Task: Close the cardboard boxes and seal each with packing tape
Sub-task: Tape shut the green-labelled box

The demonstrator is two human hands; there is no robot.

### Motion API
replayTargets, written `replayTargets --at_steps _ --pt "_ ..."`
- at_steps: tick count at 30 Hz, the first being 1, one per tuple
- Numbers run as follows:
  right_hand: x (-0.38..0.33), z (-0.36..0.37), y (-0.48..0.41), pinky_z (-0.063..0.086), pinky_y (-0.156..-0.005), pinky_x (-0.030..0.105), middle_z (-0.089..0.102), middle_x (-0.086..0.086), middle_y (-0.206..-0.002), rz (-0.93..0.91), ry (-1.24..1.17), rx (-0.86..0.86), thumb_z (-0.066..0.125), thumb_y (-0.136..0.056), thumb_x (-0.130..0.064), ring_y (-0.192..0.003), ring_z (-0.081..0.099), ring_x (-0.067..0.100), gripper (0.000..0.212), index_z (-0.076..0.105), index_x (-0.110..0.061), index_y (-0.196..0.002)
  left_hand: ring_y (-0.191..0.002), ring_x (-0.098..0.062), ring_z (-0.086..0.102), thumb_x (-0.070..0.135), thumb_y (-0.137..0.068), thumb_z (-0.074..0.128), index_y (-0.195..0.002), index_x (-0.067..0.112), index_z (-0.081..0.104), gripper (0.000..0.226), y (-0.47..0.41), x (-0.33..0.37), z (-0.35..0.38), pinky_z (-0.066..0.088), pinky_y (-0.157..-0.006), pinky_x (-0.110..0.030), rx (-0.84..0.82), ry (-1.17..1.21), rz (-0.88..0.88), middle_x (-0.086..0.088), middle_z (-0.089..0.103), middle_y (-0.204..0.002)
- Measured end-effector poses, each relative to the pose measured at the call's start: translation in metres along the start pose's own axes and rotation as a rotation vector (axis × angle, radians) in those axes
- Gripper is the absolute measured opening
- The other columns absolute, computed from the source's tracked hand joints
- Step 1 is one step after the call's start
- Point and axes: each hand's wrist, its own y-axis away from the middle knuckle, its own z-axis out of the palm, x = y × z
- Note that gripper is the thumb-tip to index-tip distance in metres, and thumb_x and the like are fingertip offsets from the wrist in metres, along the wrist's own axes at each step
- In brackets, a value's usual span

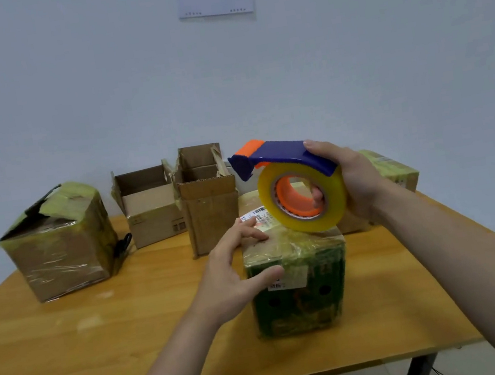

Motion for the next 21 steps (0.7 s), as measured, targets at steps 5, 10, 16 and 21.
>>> replayTargets --at_steps 5,10,16,21 --pt "-0.006 -0.017 0.000 0.050 -0.048 0.028 0.058 0.019 -0.072 0.047 0.050 -0.086 0.057 -0.095 -0.046 -0.048 0.055 0.020 0.048 0.071 0.000 -0.101 -0.147 0.008 0.033 0.058 -0.067 0.088 -0.117 0.045 0.068 0.055 -0.004 -0.004 -0.007 0.047 -0.112 -0.030 0.053 -0.038 0.003 0.026 0.057 -0.145" --pt "-0.011 -0.036 0.000 0.049 -0.049 0.026 0.063 0.012 -0.065 0.135 0.036 -0.250 0.072 -0.080 -0.055 -0.047 0.057 0.019 0.049 0.074 -0.008 -0.092 -0.119 -0.004 0.065 0.052 -0.090 0.074 -0.115 0.027 0.075 0.035 -0.011 0.015 -0.022 0.056 -0.092 -0.025 0.122 0.081 -0.011 0.011 0.075 -0.119" --pt "-0.014 -0.041 -0.001 0.057 -0.058 0.029 0.075 0.007 -0.085 0.181 0.048 -0.418 0.093 -0.044 -0.062 -0.068 0.071 0.018 0.080 0.070 -0.011 -0.102 -0.083 -0.017 0.073 0.060 -0.086 0.063 -0.118 0.010 0.072 0.060 -0.033 0.072 -0.031 0.057 -0.067 -0.024 0.161 0.698 -0.386 -0.013 0.078 -0.109" --pt "-0.019 -0.039 0.002 0.055 -0.054 0.026 0.074 0.005 -0.075 0.164 0.016 -0.475 0.095 -0.043 -0.059 -0.060 0.069 0.015 0.075 0.071 -0.011 -0.094 -0.063 -0.008 0.063 0.038 -0.083 0.074 -0.118 0.009 0.069 0.045 -0.031 0.084 -0.029 0.054 -0.054 -0.014 0.012 1.052 -0.466 -0.012 0.074 -0.101"
